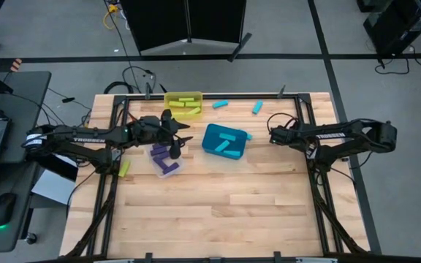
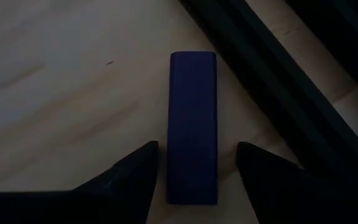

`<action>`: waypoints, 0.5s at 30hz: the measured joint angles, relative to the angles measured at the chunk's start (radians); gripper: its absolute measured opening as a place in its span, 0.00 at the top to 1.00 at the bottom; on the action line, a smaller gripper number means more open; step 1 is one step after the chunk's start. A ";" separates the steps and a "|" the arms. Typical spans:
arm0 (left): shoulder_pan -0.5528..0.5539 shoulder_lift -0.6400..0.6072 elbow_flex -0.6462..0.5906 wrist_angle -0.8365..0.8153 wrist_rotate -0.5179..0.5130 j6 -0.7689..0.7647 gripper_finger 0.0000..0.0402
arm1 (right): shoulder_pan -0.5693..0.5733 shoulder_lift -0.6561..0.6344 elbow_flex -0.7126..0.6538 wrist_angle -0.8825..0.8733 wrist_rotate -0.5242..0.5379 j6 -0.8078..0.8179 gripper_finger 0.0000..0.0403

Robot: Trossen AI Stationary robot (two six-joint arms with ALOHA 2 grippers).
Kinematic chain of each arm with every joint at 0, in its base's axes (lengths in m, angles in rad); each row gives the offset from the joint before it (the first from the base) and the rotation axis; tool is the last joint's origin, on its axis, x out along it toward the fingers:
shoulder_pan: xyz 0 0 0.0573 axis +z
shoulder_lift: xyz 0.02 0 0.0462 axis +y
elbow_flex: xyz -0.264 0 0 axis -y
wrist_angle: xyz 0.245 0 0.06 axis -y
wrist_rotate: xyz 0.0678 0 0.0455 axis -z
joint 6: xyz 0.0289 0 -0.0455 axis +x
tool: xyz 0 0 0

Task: Sort blocks
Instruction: Put the violet block into the transparent bin

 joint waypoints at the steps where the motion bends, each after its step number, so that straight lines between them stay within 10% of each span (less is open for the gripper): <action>1: 0.000 0.000 -0.001 0.001 0.000 0.000 0.43 | -0.006 0.007 -0.004 0.001 0.002 -0.001 0.43; 15: 0.000 0.000 -0.001 0.002 0.000 -0.006 0.43 | -0.028 0.040 -0.006 0.037 0.023 -0.057 0.70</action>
